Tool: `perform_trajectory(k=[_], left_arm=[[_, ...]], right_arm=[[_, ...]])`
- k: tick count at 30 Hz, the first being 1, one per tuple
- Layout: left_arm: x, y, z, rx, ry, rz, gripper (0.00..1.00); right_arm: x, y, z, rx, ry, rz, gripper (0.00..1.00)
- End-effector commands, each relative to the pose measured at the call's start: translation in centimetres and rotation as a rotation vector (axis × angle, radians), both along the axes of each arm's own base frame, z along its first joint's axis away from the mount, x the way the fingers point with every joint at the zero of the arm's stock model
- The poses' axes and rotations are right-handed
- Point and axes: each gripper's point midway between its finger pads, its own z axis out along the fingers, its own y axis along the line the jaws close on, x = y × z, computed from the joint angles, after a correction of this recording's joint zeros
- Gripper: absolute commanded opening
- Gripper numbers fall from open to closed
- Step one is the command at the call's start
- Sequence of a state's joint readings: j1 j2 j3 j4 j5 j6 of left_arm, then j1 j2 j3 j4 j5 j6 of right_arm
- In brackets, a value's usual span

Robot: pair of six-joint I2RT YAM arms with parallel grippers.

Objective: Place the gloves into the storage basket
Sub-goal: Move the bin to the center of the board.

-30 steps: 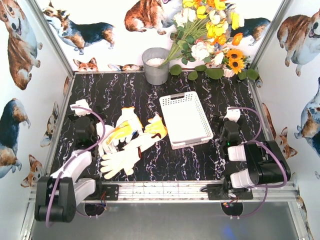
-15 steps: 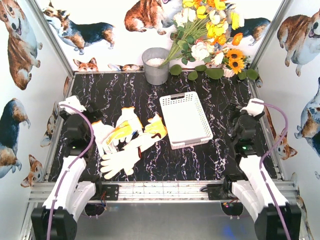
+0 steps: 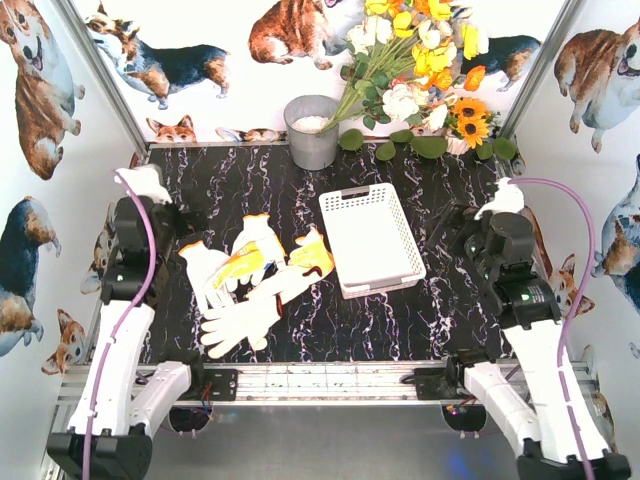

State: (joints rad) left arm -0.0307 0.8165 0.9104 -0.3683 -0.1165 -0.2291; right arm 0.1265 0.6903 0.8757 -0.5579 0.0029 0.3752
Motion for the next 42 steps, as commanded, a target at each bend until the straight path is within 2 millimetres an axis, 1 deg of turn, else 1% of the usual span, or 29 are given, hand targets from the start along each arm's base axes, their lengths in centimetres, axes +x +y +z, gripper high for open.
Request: perform_trajectory(k=[1,3,4,7,8,11,14,16,17,19,20,22,24,26,27,28,29,31,32,34,36,38,42], left_arm=[[-1.6,-2.5,-2.1,-0.027,0.178,-0.117,1.00],[-1.7,-3.5,-2.6,-0.058,0.211,-0.139,1.00],[-1.7,-4.4,-3.3,-0.092,0.233,-0.157,1.00],[-1.6,-7.9,-5.4,-0.166,0.312,-0.225,1.00],[-1.7,-9.3,-6.0,-0.156,0.337,-0.253,1.00],[-2.0,-12.2,-8.0,-0.099,0.398,-0.286,1.00],[-2.1,-13.8,-9.5,-0.094,0.437,-0.299,1.00],[-2.0,-13.9,-9.9,-0.109,0.434,-0.285,1.00],[-2.0,-13.9,-10.2,-0.120,0.430,-0.274,1.00],[-2.1,-14.0,-11.0,-0.150,0.429,-0.266,1.00],[-2.3,-14.1,-11.5,-0.164,0.437,-0.261,0.99],[-2.7,-14.1,-12.6,-0.185,0.451,-0.252,0.97],[-3.0,-13.3,-13.6,-0.183,0.456,-0.212,0.95],[-3.3,-12.0,-14.1,-0.168,0.453,-0.165,0.95],[-3.1,-11.2,-13.9,-0.158,0.438,-0.149,0.94],[-3.4,-10.2,-15.1,-0.138,0.456,-0.127,0.92],[-3.3,-9.3,-15.6,-0.139,0.466,-0.110,0.90],[-2.9,-8.9,-16.5,-0.186,0.491,-0.117,0.88],[-2.8,-9.1,-17.0,-0.207,0.501,-0.133,0.87],[-2.3,-9.5,-17.4,-0.218,0.493,-0.155,0.86],[-1.7,-9.9,-17.3,-0.214,0.476,-0.177,0.83],[-1.1,-10.8,-16.8,-0.226,0.435,-0.238,0.81],[0.0,-13.8,-15.9,-0.262,0.367,-0.415,0.78]], right_arm=[[-3.3,4.7,-0.1,0.078,0.160,0.181,0.88],[-3.8,6.5,-0.6,0.068,0.213,0.232,0.86],[-4.1,7.2,-0.6,0.067,0.231,0.248,0.86],[-5.1,10.0,-0.3,0.062,0.277,0.326,0.83],[-5.4,10.9,0.0,0.052,0.287,0.351,0.82],[-5.8,13.5,-1.0,-0.010,0.339,0.404,0.79],[-6.1,16.4,-2.1,-0.017,0.373,0.452,0.75],[-6.3,18.8,-2.5,0.019,0.390,0.497,0.70],[-6.2,20.1,-2.3,0.046,0.379,0.518,0.68],[-5.9,23.1,-4.0,0.044,0.410,0.552,0.65],[-5.9,24.4,-4.5,0.046,0.421,0.563,0.62],[-5.8,27.0,-5.5,0.048,0.437,0.581,0.60],[-5.3,28.8,-6.5,0.040,0.438,0.572,0.56],[-4.5,30.0,-7.7,0.047,0.450,0.546,0.53],[-4.0,30.4,-8.4,0.049,0.448,0.531,0.52],[-3.5,30.7,-9.2,0.043,0.449,0.516,0.51],[-2.9,30.6,-10.2,0.022,0.449,0.487,0.49],[-1.9,29.7,-11.9,-0.029,0.464,0.400,0.48],[-1.5,29.3,-12.9,-0.058,0.472,0.370,0.48],[-0.8,28.1,-14.2,-0.116,0.469,0.308,0.48],[-0.1,26.8,-15.3,-0.158,0.473,0.257,0.48],[0.7,25.6,-15.7,-0.172,0.484,0.221,0.48],[2.7,24.0,-15.8,-0.191,0.466,0.170,0.47]])
